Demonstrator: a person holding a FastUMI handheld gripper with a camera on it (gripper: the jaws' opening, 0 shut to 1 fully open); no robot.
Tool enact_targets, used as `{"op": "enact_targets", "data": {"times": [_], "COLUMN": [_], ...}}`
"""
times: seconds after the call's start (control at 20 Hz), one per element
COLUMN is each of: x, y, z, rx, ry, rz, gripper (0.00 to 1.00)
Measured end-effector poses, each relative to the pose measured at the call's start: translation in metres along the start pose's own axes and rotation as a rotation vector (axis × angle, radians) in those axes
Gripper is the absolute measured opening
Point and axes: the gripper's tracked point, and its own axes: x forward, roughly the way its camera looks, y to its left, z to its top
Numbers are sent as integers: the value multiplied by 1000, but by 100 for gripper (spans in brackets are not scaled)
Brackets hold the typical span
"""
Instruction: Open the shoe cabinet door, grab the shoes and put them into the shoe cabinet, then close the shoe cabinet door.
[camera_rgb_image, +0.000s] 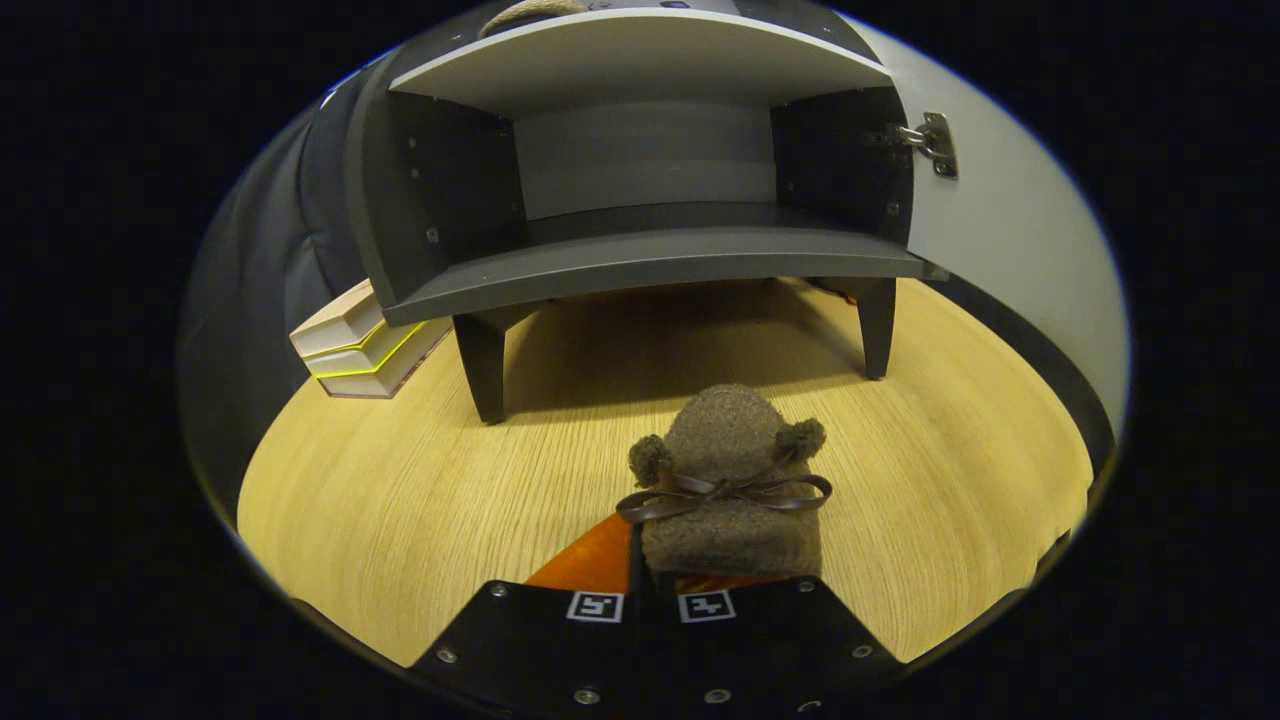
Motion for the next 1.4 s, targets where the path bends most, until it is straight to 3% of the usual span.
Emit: {"op": "enact_targets", "data": {"times": [0.35, 0.85, 1.15, 1.4], "x": [-60, -180, -220, -208], "y": [-16, 4, 8, -1], "z": [47, 165, 226, 278], "rx": [40, -48, -52, -98], "ry": [-49, -219, -282, -308], "rz": [-4, -39, -51, -61], "gripper": [5, 5, 5, 5]}}
